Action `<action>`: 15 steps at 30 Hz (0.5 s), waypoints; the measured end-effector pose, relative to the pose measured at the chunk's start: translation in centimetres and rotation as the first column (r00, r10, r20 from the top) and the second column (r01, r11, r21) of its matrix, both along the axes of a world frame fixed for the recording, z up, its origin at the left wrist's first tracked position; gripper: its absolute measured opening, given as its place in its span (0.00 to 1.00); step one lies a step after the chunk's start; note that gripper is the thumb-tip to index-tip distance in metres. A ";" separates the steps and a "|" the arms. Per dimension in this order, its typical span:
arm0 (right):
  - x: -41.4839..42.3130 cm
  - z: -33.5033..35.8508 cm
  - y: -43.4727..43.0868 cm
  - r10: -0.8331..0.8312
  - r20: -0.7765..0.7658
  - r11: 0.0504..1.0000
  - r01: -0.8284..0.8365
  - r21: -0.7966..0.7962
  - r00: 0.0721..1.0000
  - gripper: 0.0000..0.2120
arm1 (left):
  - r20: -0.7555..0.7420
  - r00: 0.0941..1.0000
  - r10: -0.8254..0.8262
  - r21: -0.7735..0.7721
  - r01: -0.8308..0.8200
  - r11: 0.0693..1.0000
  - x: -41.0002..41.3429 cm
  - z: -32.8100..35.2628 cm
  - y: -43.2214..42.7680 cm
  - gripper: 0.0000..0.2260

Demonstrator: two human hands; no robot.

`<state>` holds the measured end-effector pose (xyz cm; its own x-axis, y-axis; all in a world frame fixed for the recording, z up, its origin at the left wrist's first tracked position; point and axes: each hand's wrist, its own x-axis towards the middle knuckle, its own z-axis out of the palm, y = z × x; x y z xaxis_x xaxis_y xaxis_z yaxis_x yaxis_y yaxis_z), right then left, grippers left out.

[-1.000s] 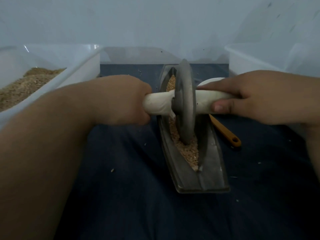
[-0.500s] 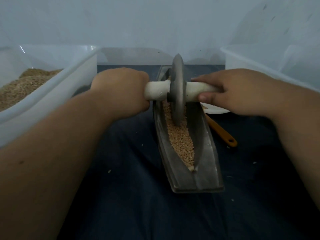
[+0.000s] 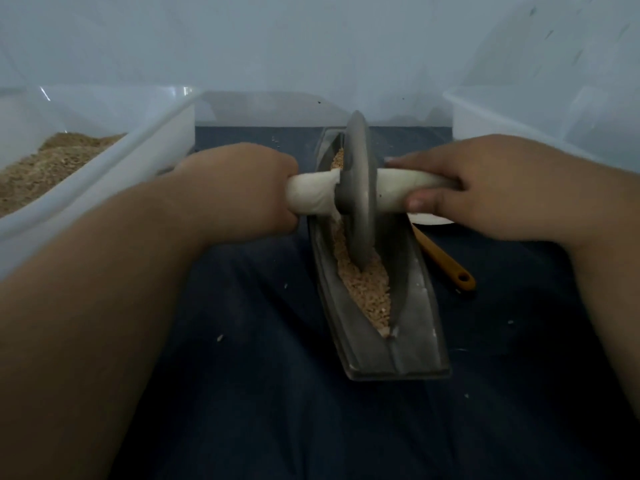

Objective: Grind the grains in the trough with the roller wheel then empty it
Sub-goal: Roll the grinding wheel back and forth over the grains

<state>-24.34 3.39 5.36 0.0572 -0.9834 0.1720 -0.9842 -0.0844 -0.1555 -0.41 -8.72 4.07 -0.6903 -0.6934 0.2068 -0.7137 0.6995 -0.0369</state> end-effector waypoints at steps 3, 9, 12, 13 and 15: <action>-0.5 -1.7 -1.8 -0.064 -0.074 0.983 0.050 -0.178 0.995 0.30 | -0.103 0.990 0.100 -0.189 -0.118 0.975 -1.4 -1.0 -1.1 0.07; -0.3 -1.9 -2.8 -0.101 -0.128 0.972 0.070 -0.226 0.987 0.30 | -0.138 0.981 0.137 -0.271 -0.171 0.947 -2.1 -1.6 -1.7 0.06; 0.2 -0.7 -1.5 -0.093 -0.110 0.993 0.084 -0.080 0.990 0.32 | -0.032 0.996 0.079 -0.156 -0.083 0.984 -1.0 -0.6 -1.3 0.11; 0.3 -0.1 -1.0 -0.075 -0.092 0.997 0.074 -0.014 0.993 0.32 | 0.011 0.999 0.049 -0.108 -0.047 0.993 -0.6 -0.2 -1.0 0.12; 0.5 1.0 0.4 -0.028 -0.037 0.992 0.032 0.118 0.999 0.31 | 0.081 0.997 -0.006 0.013 0.005 1.000 0.3 0.7 -0.1 0.14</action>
<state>-23.83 3.77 6.35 0.0310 -0.9981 0.0525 -0.9911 -0.0375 -0.1278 -0.11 -8.82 4.81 -0.7082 -0.6918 0.1406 -0.7049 0.7042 -0.0856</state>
